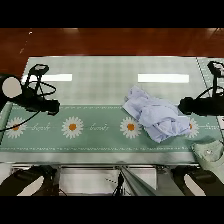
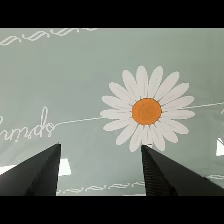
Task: Fold the shirts.
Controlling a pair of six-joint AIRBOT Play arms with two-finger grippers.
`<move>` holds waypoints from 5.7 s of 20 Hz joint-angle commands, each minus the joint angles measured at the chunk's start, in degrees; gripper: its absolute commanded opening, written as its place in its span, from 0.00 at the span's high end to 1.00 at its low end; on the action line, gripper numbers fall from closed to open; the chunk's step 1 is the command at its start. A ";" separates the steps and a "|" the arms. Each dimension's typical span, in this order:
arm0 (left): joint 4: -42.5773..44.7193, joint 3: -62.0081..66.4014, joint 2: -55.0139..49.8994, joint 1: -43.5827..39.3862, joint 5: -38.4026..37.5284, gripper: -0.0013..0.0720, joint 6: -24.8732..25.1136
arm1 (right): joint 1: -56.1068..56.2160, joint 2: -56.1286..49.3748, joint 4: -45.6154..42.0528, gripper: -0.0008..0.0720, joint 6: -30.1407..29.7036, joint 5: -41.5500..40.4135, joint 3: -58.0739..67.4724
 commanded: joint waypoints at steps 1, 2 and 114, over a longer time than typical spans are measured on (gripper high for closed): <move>0.00 0.00 -0.04 -0.04 0.00 0.15 0.00 | 0.02 0.02 0.13 0.45 0.02 0.33 -0.02; 0.00 0.00 -0.04 -0.04 0.00 0.15 0.00 | 0.02 0.02 0.13 0.45 0.02 0.28 -0.02; -62.20 32.89 -15.65 10.14 16.44 0.95 27.26 | -3.85 8.20 12.55 0.95 -5.18 -23.71 -0.76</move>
